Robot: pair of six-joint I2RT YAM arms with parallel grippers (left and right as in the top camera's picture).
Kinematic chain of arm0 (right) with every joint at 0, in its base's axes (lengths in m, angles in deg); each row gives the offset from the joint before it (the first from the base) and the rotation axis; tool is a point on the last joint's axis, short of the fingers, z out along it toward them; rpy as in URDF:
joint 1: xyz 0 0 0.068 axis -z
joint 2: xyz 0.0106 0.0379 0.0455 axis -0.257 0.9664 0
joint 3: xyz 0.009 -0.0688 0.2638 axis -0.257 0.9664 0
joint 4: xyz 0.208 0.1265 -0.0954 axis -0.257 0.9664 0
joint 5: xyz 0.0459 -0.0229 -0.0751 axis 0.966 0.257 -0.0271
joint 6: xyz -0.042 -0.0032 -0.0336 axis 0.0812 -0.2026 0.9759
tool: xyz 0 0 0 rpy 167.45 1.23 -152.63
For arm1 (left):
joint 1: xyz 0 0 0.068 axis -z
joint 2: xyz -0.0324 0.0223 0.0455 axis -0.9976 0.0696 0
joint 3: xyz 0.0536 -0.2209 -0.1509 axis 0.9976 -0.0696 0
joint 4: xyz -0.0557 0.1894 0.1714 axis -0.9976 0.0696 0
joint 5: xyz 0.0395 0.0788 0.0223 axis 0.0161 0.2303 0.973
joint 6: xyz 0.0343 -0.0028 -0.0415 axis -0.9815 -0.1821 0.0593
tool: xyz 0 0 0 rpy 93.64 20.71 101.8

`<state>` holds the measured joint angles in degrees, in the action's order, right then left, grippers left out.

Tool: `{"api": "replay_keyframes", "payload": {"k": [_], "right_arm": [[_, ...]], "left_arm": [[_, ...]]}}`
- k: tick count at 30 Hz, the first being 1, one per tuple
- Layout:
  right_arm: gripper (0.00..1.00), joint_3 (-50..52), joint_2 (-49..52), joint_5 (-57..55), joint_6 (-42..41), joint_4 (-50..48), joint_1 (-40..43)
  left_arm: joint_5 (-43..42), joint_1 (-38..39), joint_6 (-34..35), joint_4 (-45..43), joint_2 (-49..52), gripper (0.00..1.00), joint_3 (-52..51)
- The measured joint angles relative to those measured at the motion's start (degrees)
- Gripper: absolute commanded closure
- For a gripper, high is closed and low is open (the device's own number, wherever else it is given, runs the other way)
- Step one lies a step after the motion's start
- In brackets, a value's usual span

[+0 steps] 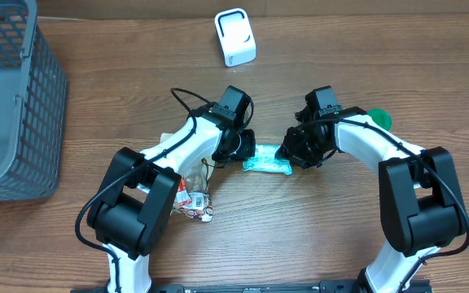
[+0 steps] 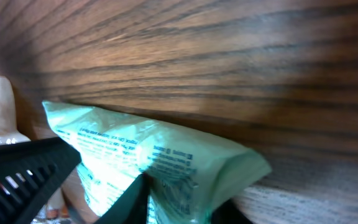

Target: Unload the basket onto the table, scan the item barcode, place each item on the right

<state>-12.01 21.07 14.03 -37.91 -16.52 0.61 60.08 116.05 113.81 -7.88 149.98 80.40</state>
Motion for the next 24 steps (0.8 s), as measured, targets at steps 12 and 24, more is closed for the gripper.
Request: {"api": "replay_keyframes", "payload": {"k": [12,24], "right_arm": [[0.81,0.0,0.0,1.38,-0.17,0.2,0.33],[0.96,0.02,0.0,1.73,-0.28,0.63,0.37]], "left_arm": [[0.74,0.31,0.0,0.24,0.0,0.91,0.04],[1.53,0.26,0.0,1.16,0.11,0.8,0.63]]}}
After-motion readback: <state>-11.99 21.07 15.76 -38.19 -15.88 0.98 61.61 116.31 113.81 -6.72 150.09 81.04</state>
